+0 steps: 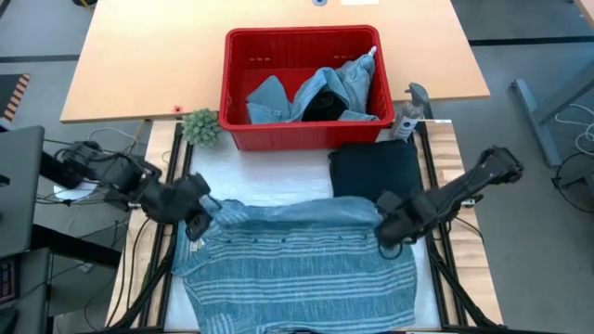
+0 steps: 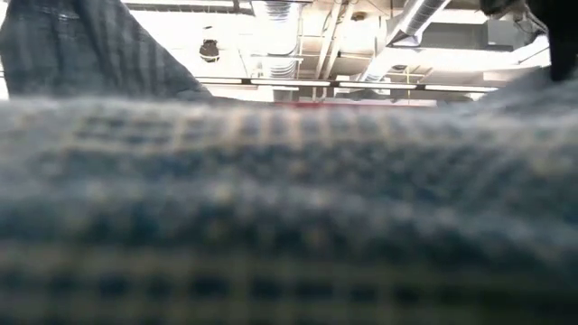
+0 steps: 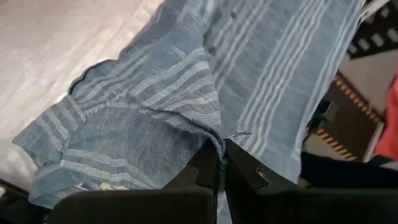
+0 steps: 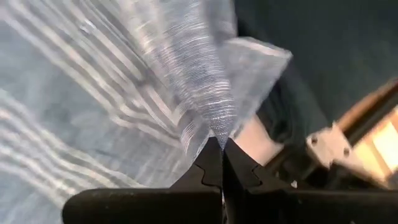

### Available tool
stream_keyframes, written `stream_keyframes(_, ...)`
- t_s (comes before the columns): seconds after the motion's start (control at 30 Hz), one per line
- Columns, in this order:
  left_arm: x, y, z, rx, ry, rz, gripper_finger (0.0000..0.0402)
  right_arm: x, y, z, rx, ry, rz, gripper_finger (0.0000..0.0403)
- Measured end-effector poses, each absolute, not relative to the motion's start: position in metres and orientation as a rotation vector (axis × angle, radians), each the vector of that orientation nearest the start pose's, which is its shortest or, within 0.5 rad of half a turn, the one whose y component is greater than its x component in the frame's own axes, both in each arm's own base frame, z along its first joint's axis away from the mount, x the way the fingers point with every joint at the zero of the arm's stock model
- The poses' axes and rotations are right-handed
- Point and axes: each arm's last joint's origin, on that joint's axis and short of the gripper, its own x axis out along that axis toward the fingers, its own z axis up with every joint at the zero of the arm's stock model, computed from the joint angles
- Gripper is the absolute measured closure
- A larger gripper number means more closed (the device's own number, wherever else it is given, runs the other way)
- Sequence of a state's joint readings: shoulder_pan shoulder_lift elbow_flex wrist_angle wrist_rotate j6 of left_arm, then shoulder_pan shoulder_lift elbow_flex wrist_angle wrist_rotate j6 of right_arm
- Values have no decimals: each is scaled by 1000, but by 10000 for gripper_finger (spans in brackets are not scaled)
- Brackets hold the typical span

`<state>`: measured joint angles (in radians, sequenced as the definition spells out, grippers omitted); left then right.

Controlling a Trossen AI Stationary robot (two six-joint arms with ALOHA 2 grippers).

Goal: Fold Laundry from Bin
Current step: Fold the blue polo shirt

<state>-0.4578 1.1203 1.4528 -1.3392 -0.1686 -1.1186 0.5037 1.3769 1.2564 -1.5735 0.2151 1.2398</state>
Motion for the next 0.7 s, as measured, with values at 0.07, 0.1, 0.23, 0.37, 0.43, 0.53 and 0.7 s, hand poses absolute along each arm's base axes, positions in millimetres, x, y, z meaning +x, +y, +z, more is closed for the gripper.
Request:
stream_keyframes(0.07, 158, -81, 392, -673, 995, 283, 401, 186, 102, 285, 364, 1428, -783, 385)
stream_keyframes(0.1, 160, -86, 389, -650, 1008, 280, 401, 186, 105, 280, 351, 1439, -803, 385)
stream_keyframes(0.23, 170, -104, 376, -532, 1062, 310, 401, 190, 113, 262, 307, 1469, -857, 385)
stream_keyframes(0.37, 179, -115, 356, -406, 1125, 383, 401, 199, 118, 250, 293, 1481, -872, 384)
stream_keyframes(0.43, 184, -118, 342, -354, 1162, 404, 401, 206, 120, 244, 306, 1473, -855, 382)
stream_keyframes(0.53, 185, -119, 327, -298, 1205, 431, 401, 211, 122, 239, 288, 1482, -846, 384)
stream_keyframes(0.7, 185, -115, 323, -279, 1223, 444, 401, 209, 115, 242, 237, 1522, -847, 379)
